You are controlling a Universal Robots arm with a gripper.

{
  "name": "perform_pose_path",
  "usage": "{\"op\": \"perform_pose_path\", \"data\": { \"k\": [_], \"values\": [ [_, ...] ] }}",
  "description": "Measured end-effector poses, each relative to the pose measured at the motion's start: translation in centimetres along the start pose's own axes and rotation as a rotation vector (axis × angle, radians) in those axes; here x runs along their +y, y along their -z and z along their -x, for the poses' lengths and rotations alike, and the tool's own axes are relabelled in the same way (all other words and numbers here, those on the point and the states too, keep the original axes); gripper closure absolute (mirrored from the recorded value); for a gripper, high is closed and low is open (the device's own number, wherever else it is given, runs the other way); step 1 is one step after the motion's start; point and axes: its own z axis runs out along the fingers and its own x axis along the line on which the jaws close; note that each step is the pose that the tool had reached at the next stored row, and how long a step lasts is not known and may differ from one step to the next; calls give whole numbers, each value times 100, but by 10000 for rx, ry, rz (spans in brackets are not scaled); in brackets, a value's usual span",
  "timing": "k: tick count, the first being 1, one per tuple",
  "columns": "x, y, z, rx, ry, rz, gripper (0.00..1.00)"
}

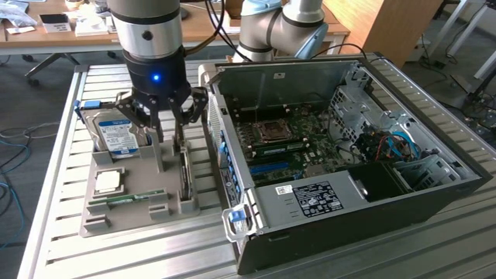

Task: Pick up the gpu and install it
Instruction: 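Pick up the gpu and move the gpu toward the slot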

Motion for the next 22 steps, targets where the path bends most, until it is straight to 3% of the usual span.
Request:
{"op": "perform_pose_path", "data": {
  "k": [13,22],
  "values": [
    [0,-8,1,0,-1,-1,58],
    [-3,-80,7,0,2,0,58]
  ]
}}
